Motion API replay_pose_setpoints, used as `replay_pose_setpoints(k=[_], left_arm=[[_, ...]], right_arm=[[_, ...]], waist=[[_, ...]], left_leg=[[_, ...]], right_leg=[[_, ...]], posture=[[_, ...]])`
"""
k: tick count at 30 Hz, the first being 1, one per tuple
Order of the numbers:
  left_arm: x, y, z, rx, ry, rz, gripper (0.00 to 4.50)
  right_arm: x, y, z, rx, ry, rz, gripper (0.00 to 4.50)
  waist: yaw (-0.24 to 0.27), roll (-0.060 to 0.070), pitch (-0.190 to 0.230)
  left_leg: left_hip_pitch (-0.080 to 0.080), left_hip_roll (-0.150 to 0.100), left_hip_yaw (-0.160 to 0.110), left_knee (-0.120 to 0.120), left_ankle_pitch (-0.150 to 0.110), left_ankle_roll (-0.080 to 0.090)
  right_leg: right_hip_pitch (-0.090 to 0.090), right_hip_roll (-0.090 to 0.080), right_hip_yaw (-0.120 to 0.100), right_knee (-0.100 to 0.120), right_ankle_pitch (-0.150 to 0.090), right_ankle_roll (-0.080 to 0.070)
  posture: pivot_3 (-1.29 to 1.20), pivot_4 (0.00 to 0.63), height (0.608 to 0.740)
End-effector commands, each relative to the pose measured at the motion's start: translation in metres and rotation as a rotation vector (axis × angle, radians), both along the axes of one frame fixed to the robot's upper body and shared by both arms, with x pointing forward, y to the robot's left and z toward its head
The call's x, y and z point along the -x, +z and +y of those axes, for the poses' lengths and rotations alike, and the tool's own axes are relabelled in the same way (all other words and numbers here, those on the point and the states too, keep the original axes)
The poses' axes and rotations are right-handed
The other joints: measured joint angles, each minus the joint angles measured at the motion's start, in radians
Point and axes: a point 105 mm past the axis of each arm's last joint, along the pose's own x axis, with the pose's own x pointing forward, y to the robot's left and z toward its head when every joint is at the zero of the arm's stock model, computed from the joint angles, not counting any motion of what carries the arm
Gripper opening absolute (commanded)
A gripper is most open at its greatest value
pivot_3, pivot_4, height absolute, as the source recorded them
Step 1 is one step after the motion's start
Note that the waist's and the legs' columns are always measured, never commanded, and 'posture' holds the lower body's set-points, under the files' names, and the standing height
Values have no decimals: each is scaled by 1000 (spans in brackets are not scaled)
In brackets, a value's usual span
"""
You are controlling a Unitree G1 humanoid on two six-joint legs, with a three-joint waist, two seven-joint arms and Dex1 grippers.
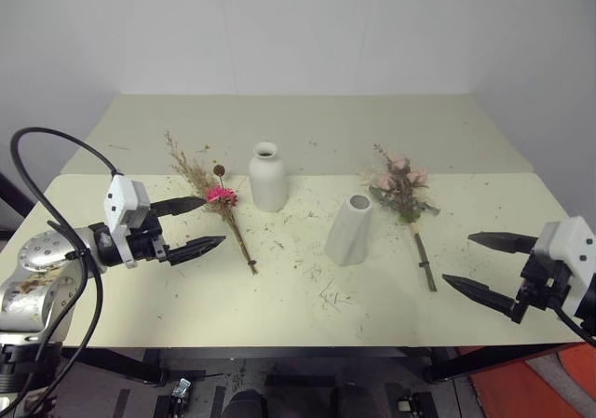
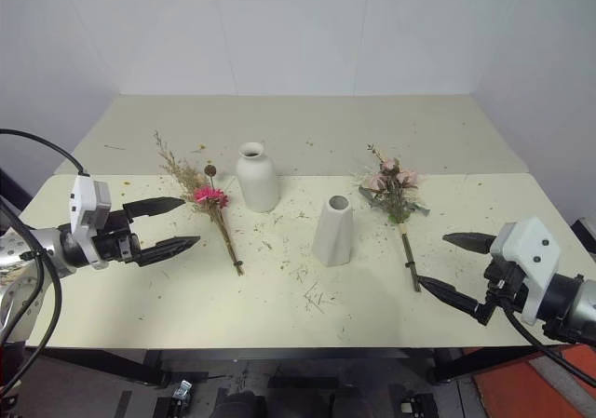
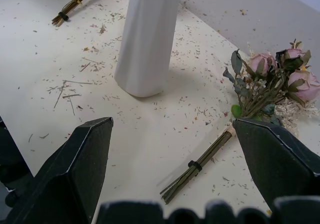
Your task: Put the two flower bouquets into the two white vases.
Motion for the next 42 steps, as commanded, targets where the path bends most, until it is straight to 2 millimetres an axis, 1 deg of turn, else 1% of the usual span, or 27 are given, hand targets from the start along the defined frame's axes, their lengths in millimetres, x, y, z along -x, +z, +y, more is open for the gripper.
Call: replay_pose_setpoints(k=[1, 4, 11, 12, 15, 17, 18, 20, 22, 23, 26, 30, 33, 35, 37, 42], left_arm=[[0, 10, -1, -11, -11, -40, 4471], [0, 8, 1, -6, 6, -31, 4471], [4, 15, 6, 39, 57, -55, 4471], [0, 17, 7, 45, 109, -72, 4471], [-20, 18, 6, 38, 357, -61, 4471], [-30, 16, -6, 55, 492, -44, 4471], [-33, 14, -13, 41, 534, -23, 4471], [-36, 12, -23, 0, 603, -38, 4471], [-52, 5, -31, 11, 728, 59, 4471], [-63, 0, -31, 29, 819, 146, 4471], [-78, -12, -32, 20, 989, 321, 4471], [-85, -17, -52, 33, 1068, 472, 4471], [-88, -19, -56, 42, 1155, 553, 4471], [-89, -21, -61, 30, 1183, 582, 4471], [-90, -25, -60, 24, 1237, 624, 4471], [-94, -33, -61, 6, 1277, 658, 4471]], right_arm=[[2, 11, 0, 15, -11, -55, 4500], [1, 10, -1, 16, -12, -54, 4500], [0, 12, 4, 21, 11, -58, 4500], [-2, 16, 6, 16, 16, -74, 4500], [-10, 32, 11, 24, 26, -125, 4500], [-13, 42, 18, 36, 58, -161, 4500], [-15, 47, 23, 39, 74, -178, 4500], [-19, 55, 30, 46, 102, -200, 4500], [-25, 66, 43, 49, 148, -226, 4500], [-29, 71, 48, 52, 165, -239, 4500], [-35, 78, 56, 58, 186, -256, 4500], [-40, 75, 57, 69, 192, -248, 4500], [-39, 71, 58, 84, 191, -241, 4500], [-38, 72, 60, 79, 197, -245, 4500], [-37, 72, 61, 77, 199, -249, 4500], [-36, 70, 58, 78, 187, -246, 4500]], waist=[[0, 0, 0], [-1, 0, 0], [-1, 0, 0], [-1, 0, 0], [0, 0, 0], [2, 0, 0], [3, -1, 0], [3, -1, 1], [2, -1, 1], [4, -2, 1], [5, -3, 1], [2, -3, 1], [3, -3, 1], [2, -3, 1], [3, -3, 1], [4, -3, 2]], left_leg=[[0, 0, 0, 0, 0, 0], [0, 0, 0, 0, 0, 0], [0, 0, 0, 0, 0, 0], [0, 0, 0, 0, 0, 0], [0, 0, 0, 0, 0, 0], [0, 0, -1, 0, 0, 0], [0, 0, -1, 1, 0, 0], [-1, -1, -3, 1, 0, 0], [-1, -1, -3, 1, 0, 0], [-1, -2, -3, 2, 0, 0], [-2, -4, -7, 2, 1, -1], [-4, -5, -8, 2, 1, -1], [-10, -5, -8, 4, 1, -1], [-10, -5, -8, 4, 1, -1], [-10, -5, -8, 4, 1, -1], [-9, -5, -9, 4, 2, -4]], right_leg=[[0, 0, 0, 0, 0, 0], [0, 0, 0, 0, 0, 0], [0, 0, 0, 0, 0, 0], [0, 0, 0, 0, 0, 0], [1, 0, 0, 0, 0, 0], [1, 0, 0, 0, 1, 1], [1, 0, 0, 0, 1, 1], [1, 0, -1, 0, 1, 1], [1, 0, -1, 0, 1, 1], [1, -1, 0, 0, 1, 1], [1, 0, -3, 0, 3, 2], [1, -1, -3, -2, 3, 2], [-3, -2, -3, -3, 3, 2], [-3, -2, -3, -2, 3, 2], [-3, -2, -3, -2, 3, 2], [-3, -2, -4, -1, 3, 2]], posture=[[0, 150, 740], [0, 150, 740], [0, 150, 740], [0, 150, 740], [0, 150, 740], [0, 150, 740], [0, 150, 740], [0, 150, 740], [0, 150, 740], [0, 150, 740], [0, 150, 740], [0, 150, 740], [0, 150, 740], [0, 150, 740], [0, 150, 740], [0, 150, 740]])
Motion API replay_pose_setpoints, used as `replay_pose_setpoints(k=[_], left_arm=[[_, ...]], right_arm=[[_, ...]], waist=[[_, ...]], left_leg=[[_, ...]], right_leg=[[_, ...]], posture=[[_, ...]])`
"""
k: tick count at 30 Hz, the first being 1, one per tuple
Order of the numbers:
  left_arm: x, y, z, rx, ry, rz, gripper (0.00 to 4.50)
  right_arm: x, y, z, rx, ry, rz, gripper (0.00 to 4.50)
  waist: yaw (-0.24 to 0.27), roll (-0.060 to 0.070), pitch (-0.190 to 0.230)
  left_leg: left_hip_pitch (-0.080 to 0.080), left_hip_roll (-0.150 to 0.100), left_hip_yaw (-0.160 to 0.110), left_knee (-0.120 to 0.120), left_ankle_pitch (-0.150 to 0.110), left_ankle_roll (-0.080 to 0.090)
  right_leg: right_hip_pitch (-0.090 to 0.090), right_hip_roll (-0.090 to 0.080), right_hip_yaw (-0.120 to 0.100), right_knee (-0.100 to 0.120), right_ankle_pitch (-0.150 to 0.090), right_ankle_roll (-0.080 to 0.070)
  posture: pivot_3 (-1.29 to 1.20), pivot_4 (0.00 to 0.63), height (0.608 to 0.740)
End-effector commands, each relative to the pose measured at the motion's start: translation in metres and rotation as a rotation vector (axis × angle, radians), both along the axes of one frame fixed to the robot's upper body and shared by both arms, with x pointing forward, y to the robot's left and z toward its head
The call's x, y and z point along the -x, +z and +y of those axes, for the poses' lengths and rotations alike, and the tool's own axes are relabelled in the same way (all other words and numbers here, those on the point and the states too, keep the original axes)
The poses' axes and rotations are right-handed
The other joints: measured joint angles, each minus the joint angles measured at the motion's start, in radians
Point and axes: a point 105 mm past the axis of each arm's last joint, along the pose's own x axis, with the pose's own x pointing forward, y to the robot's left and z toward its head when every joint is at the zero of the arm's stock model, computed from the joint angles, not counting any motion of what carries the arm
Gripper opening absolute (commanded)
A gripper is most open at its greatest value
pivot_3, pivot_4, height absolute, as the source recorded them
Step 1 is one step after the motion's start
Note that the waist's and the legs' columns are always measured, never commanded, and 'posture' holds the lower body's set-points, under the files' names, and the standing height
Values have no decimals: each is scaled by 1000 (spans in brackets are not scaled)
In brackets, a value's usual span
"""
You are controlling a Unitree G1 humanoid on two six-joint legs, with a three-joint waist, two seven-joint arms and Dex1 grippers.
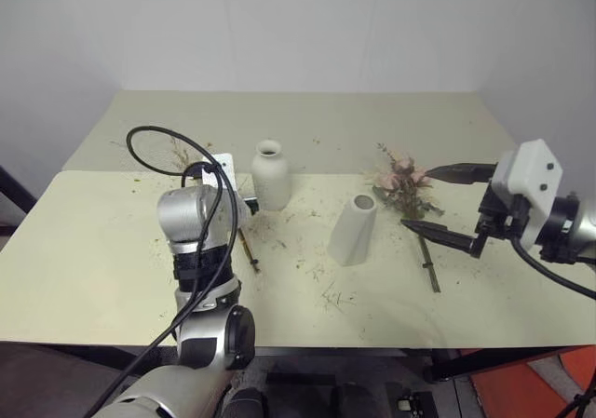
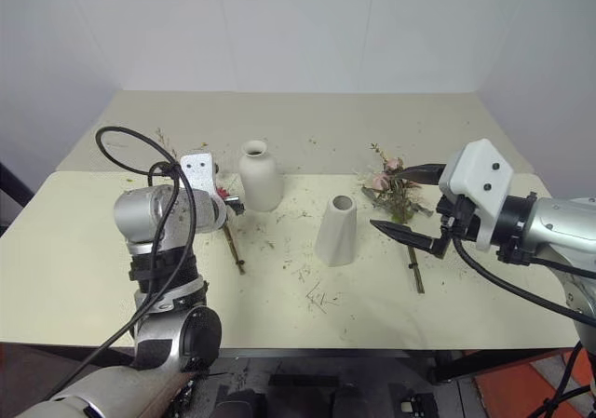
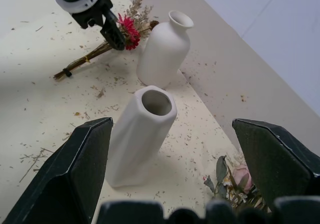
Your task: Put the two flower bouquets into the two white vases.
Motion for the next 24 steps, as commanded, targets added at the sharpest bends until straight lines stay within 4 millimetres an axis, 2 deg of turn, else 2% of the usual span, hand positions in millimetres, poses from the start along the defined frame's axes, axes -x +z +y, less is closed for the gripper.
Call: replay_pose_setpoints(k=[1, 10, 13, 24], left_arm=[[-8, 8, 0, -13, 24, -31, 4471], [-38, -8, 0, -16, 10, -22, 4471], [-44, -3, 3, -8, 14, -41, 3882], [-47, 5, 0, 27, 31, -40, 475]], right_arm=[[4, 7, -2, 0, -18, -41, 4500], [9, 3, -4, -2, -32, -26, 4500], [10, 3, -6, 1, -43, -25, 4500], [12, -2, -7, 0, -59, -12, 4500]], waist=[[0, 0, 0], [2, 0, 0], [0, 0, 0], [0, 0, 0]], left_leg=[[0, 0, 0, 0, 0, 0], [-1, 0, 0, 0, 2, -3], [-1, 0, 0, 0, 1, -3], [-1, 0, -1, 0, 2, -3]], right_leg=[[0, 0, 0, 0, 0, 0], [0, -1, -1, 0, 0, 0], [0, -1, -1, 0, 0, 0], [0, -1, -2, 0, 0, 1]], posture=[[0, 150, 740], [0, 150, 740], [0, 150, 740], [0, 150, 740]])
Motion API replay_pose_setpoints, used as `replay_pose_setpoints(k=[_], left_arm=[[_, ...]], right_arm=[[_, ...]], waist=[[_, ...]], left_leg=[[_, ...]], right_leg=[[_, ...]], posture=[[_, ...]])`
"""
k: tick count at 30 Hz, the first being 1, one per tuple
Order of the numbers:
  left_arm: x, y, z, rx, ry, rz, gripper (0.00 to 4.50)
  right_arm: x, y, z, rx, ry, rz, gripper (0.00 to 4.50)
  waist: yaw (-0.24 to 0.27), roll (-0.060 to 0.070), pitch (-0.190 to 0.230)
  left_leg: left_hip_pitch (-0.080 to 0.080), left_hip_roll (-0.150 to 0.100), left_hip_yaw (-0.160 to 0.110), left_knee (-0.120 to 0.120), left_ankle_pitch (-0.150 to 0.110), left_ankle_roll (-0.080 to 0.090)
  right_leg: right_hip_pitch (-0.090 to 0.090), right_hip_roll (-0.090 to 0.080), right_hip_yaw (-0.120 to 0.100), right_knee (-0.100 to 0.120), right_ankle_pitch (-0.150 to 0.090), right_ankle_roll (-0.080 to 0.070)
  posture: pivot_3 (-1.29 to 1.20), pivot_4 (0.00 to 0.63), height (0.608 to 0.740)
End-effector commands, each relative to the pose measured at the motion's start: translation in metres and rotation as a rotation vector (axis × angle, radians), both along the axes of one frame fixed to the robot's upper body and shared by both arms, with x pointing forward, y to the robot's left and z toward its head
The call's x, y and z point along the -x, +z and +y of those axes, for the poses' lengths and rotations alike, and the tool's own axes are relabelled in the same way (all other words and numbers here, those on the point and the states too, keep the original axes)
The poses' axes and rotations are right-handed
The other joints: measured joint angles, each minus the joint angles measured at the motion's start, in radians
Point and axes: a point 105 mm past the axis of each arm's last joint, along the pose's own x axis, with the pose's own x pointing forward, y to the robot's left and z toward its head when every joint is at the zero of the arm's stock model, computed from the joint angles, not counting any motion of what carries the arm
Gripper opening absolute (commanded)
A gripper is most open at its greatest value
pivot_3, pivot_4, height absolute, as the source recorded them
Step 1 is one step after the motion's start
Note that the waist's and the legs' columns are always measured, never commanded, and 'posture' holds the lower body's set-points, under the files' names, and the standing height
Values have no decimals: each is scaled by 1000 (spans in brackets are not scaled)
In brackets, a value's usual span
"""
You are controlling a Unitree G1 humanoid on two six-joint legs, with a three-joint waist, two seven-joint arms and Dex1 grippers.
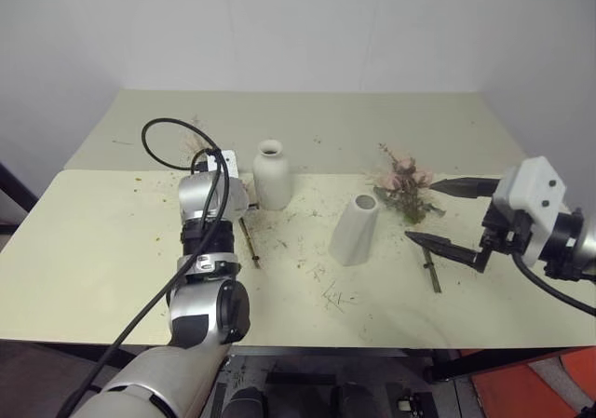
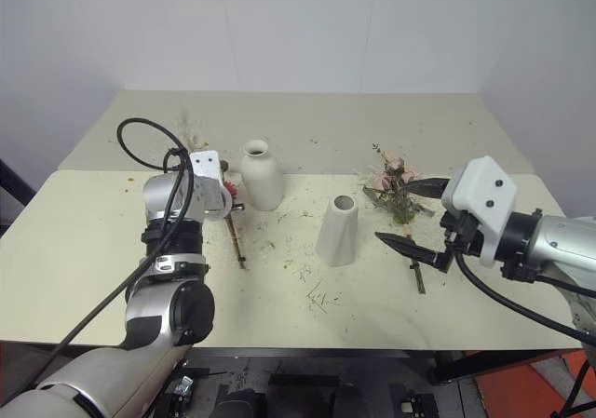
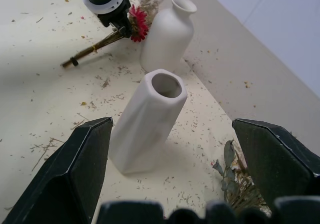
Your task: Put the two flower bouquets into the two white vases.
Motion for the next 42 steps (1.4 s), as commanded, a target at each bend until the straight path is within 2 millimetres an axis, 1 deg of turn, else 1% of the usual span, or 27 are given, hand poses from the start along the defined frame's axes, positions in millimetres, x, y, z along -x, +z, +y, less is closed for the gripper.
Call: replay_pose_setpoints(k=[1, 2, 4, 6, 7, 10, 11, 14, 15, 18, 20, 22, 23, 24, 25, 26, 30, 33, 36, 39, 41, 42], left_arm=[[-5, 19, 0, -7, 25, -65, 148], [-5, 21, 2, -12, 35, -76, 31], [-10, 38, 15, -72, 73, -173, 31], [-13, 55, 28, -111, 106, -232, 31], [-14, 58, 31, -114, 115, -243, 31], [-19, 98, 58, -182, 169, -400, 31], [-20, 107, 64, -197, 181, -437, 31], [-24, 153, 82, -220, 187, -679, 31], [-27, 169, 85, -178, 160, -782, 31], [-31, 206, 87, 6, 77, -1062, 31], [-28, 225, 83, 158, -12, -1241, 31], [-22, 238, 77, 270, -128, -1412, 31], [-19, 241, 75, 325, -175, -1481, 31], [-15, 244, 77, 433, -200, -1558, 31], [-14, 244, 78, 519, -215, -1594, 31], [-13, 243, 79, 555, -217, -1622, 31], [-18, 233, 70, 643, -261, -1638, 31], [-25, 222, 61, 734, -269, -1599, 31], [-31, 216, 45, 740, -312, -1544, 31], [-33, 212, 24, 638, -399, -1506, 31], [-31, 208, 8, 538, -500, -1489, 31], [-31, 207, 4, 510, -530, -1484, 31]], right_arm=[[3, 10, 0, 2, -11, -53, 4500], [3, 10, 0, 1, -12, -53, 4500], [4, 10, 0, -2, -13, -53, 4500], [4, 10, 0, -4, -17, -52, 4500], [4, 9, -1, -5, -18, -52, 4500], [5, 9, -1, -9, -24, -55, 4500], [5, 8, -1, -10, -26, -55, 4500], [6, 8, -1, -17, -32, -62, 4500], [6, 8, 0, -22, -35, -64, 4500], [5, 8, 0, -26, -39, -70, 4500], [6, 8, 0, -29, -44, -74, 4500], [8, 9, 1, -32, -49, -80, 4500], [9, 9, 1, -34, -51, -83, 4500], [11, 9, 2, -38, -55, -86, 4500], [12, 9, 2, -41, -61, -87, 4500], [14, 8, 3, -45, -68, -88, 4500], [22, 2, 4, -63, -96, -83, 4500], [27, -3, 6, -79, -121, -80, 4500], [32, -7, 6, -83, -147, -75, 4500], [37, -8, 6, -95, -169, -80, 4500], [38, -8, 6, -96, -178, -82, 4500], [39, -9, 6, -95, -181, -82, 4500]], waist=[[0, 0, 0], [0, 0, 0], [0, 0, 0], [-3, 0, 0], [-4, 0, 0], [-4, 0, 0], [-3, 0, 0], [0, 0, 0], [1, 0, 0], [7, 1, 0], [11, 1, 0], [13, 1, 0], [13, 1, 0], [12, 1, 0], [12, 1, 0], [12, 1, 0], [10, 1, 0], [9, 1, 0], [7, 1, 0], [7, 1, 0], [7, 1, 0], [7, 1, 0]], left_leg=[[0, 0, 0, 0, 0, 0], [0, 0, 0, 0, 0, 0], [0, 0, 0, 0, 0, 0], [0, 0, 0, 0, 0, -1], [0, 0, 0, 0, 0, -1], [1, 0, 0, -1, 1, -2], [0, 0, 0, -1, 2, -3], [-1, 0, 0, -1, 2, -5], [-1, 0, 0, -1, 3, -5], [-2, 0, 0, -1, 3, -6], [-2, 0, 0, -1, 3, -6], [-2, 0, 0, -1, 3, -6], [-3, 0, 0, -1, 3, -6], [-3, 0, 0, -1, 3, -6], [-3, 0, 0, -1, 3, -6], [-3, 0, 0, -1, 3, -6], [-3, 0, 0, 0, 3, -6], [-3, 0, -1, 1, 3, -5], [-3, 0, -1, 1, 3, -5], [-3, 0, -1, 1, 3, -5], [-3, 0, -1, 1, 3, -5], [-3, 0, -1, 1, 3, -5]], right_leg=[[0, 0, 0, 0, 0, 0], [0, 0, 0, 0, 0, 0], [0, 0, 0, 0, 0, 0], [0, 0, 0, 1, 0, 0], [0, 0, 0, 1, 0, 0], [0, 0, 1, 1, 0, 0], [-1, 0, 0, 1, 0, 0], [-2, 0, 0, 1, 0, 0], [-2, 0, 0, 0, 0, 0], [-2, -1, -1, 0, 1, 0], [-2, -1, -2, 0, 1, 0], [-2, -1, -2, 0, 1, 0], [-2, -1, -3, 0, 0, 0], [-2, -1, -3, 0, 0, 0], [-2, -1, -3, 0, 0, 0], [-2, -1, -3, 0, 0, 0], [-2, 0, -3, 0, 0, 0], [-1, 0, -3, 0, 0, 0], [-1, 0, -4, 1, 0, 1], [-1, 0, -4, 1, 0, 1], [-1, 0, -4, 1, 1, 1], [-1, 0, -4, 1, 1, 1]], posture=[[0, 150, 740], [0, 150, 740], [0, 150, 740], [0, 150, 740], [0, 150, 740], [0, 150, 740], [0, 150, 740], [0, 150, 740], [0, 150, 740], [0, 150, 740], [0, 150, 740], [0, 150, 740], [0, 150, 740], [0, 150, 740], [0, 150, 740], [0, 150, 740], [0, 150, 740], [0, 150, 740], [0, 150, 740], [0, 150, 740], [0, 150, 740], [0, 150, 740]])
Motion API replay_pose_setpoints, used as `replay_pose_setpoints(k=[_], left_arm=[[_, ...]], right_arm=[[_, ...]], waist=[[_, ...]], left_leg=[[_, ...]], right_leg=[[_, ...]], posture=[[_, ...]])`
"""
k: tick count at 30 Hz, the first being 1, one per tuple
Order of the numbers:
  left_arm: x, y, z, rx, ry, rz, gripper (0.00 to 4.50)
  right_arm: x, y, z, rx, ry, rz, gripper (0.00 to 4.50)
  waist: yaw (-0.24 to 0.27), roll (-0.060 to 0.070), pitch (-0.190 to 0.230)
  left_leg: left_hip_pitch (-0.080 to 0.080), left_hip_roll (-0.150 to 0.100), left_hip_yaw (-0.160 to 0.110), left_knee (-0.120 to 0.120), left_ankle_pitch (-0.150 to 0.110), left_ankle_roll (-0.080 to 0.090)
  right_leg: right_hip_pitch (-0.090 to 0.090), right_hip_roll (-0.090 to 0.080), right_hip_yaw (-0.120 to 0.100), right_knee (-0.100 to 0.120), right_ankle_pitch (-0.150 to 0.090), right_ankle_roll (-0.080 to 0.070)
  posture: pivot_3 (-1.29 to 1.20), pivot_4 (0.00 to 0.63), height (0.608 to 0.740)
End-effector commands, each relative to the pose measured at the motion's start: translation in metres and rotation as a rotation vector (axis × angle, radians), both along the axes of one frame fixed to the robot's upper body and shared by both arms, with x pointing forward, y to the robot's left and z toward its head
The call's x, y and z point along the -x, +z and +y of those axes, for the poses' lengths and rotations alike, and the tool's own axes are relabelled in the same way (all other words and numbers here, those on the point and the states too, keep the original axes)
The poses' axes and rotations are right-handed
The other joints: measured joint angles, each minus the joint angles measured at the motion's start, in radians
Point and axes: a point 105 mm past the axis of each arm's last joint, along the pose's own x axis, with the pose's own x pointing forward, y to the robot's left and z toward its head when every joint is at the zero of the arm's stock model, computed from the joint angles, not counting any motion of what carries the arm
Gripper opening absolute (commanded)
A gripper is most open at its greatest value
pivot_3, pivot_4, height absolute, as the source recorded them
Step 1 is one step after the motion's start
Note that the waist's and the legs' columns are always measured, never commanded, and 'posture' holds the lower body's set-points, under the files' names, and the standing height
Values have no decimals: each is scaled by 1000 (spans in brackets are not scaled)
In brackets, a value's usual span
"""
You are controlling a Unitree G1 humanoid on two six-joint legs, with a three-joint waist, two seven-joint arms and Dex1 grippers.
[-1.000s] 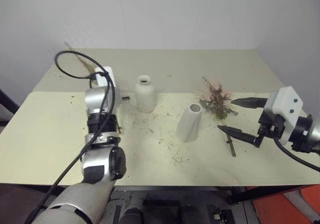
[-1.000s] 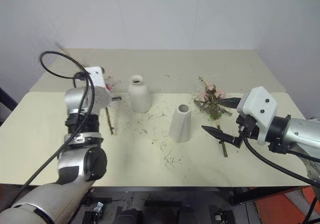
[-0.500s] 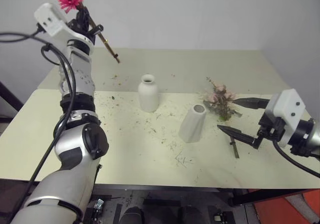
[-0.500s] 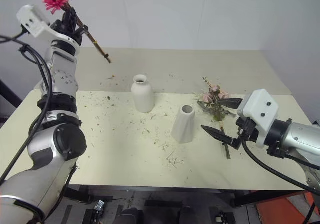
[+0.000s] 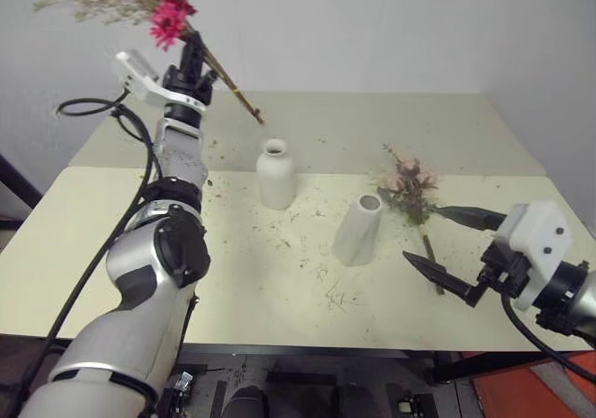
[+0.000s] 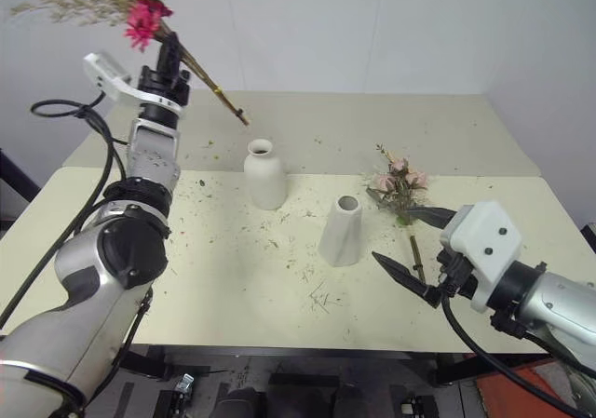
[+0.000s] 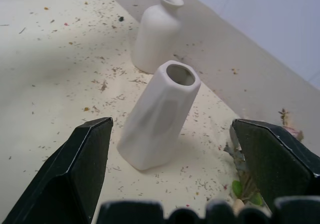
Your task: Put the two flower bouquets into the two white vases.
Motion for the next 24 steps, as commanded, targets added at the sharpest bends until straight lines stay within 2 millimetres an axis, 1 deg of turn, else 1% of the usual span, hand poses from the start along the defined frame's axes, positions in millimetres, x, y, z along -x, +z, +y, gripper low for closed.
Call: replay_pose_setpoints(k=[1, 5, 9, 13, 18, 24], left_arm=[[8, 21, -20, -142, -23, -105, 31], [10, 18, -29, -178, -50, -123, 31], [10, 9, -35, -260, -52, -123, 31], [11, 5, -34, -303, -29, -125, 31], [9, 3, -30, -285, -12, -110, 31], [9, -11, -44, -431, -29, -107, 31]], right_arm=[[5, 7, -1, 12, -19, -40, 4500], [5, 7, -3, 26, -24, -39, 4500], [5, 15, -6, 31, -24, -63, 4500], [4, 18, -7, 31, -24, -70, 4500], [4, 14, -7, 33, -20, -54, 4500], [2, 12, -6, 32, -19, -51, 4500]], waist=[[0, 0, 0], [-11, 0, 0], [-12, 0, 0], [-10, 0, 0], [-9, 0, 0], [-9, 0, 0]], left_leg=[[0, 0, 0, 0, 0, 0], [0, 0, 0, 0, 0, 0], [1, 0, 0, 0, 0, 0], [1, 0, 0, 0, 0, 0], [0, 0, 0, 0, 0, 0], [1, 0, 0, 0, 0, 0]], right_leg=[[0, 0, 0, 0, 0, 0], [0, 0, 0, 0, 0, 0], [0, 1, 1, 0, 0, 0], [0, 1, 0, 0, 0, 0], [0, 0, 0, 0, 0, 0], [0, 1, 0, 0, 0, 0]], posture=[[0, 150, 740], [0, 150, 740], [0, 150, 740], [0, 150, 740], [0, 150, 740], [0, 150, 740]])
